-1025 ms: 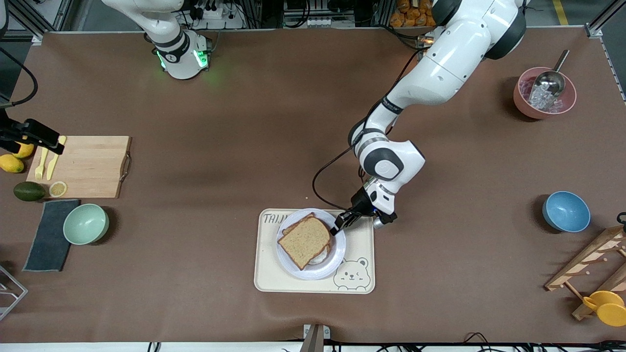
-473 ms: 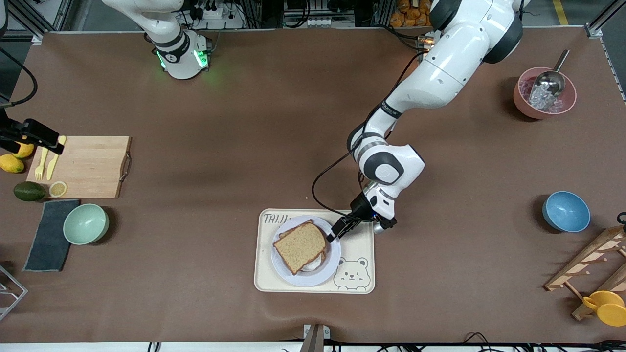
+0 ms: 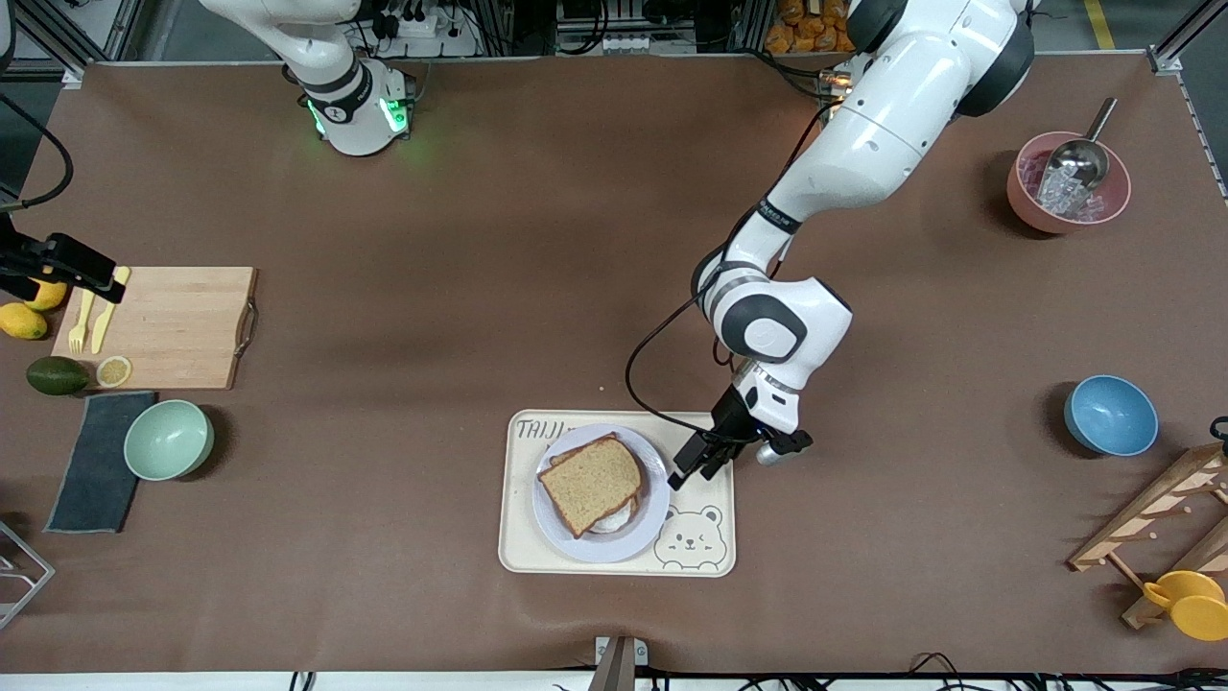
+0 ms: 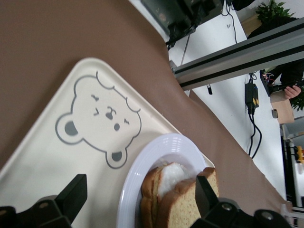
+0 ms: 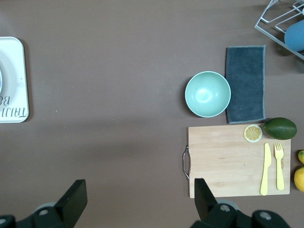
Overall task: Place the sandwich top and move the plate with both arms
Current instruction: 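Open the left gripper and lift it off the plate rim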
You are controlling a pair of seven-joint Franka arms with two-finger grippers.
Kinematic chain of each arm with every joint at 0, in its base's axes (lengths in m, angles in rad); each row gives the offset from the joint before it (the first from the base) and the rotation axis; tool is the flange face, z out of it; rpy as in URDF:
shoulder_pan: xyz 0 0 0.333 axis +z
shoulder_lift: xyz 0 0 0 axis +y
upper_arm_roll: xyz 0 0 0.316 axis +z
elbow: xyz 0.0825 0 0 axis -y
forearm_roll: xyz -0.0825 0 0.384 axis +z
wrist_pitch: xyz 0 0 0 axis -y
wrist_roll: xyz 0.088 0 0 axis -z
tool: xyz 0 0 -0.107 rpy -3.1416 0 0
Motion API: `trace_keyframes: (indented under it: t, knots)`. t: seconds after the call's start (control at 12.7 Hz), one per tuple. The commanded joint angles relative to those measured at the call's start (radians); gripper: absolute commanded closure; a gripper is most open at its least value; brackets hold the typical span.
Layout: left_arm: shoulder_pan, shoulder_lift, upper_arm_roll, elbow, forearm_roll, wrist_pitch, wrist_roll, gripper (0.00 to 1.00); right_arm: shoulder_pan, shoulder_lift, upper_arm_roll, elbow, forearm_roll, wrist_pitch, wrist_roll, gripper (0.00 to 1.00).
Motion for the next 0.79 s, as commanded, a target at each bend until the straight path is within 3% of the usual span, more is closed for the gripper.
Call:
trace_keyframes:
  t: [0.0,0.24,0.39,0.71]
  knots:
    - [0.004,-0.063,0.014,-0.1,0.105,0.037,0.001,0.0,-0.016,0.011,0.012,0.027,-0.006,-0.019,0.014,0.0]
    - [0.041,-0.099,0.022,-0.134,0.148,0.105,0.006,0.0,-0.016,0.011,0.011,0.027,-0.006,-0.019,0.014,0.0]
    - [0.044,-0.097,0.063,-0.143,0.231,0.128,0.007,0.0,-0.016,0.011,0.011,0.027,-0.006,-0.02,0.013,0.0]
    - [0.076,-0.134,0.111,-0.275,0.429,0.122,0.024,0.0,-0.016,0.011,0.012,0.027,-0.005,-0.019,0.013,0.0]
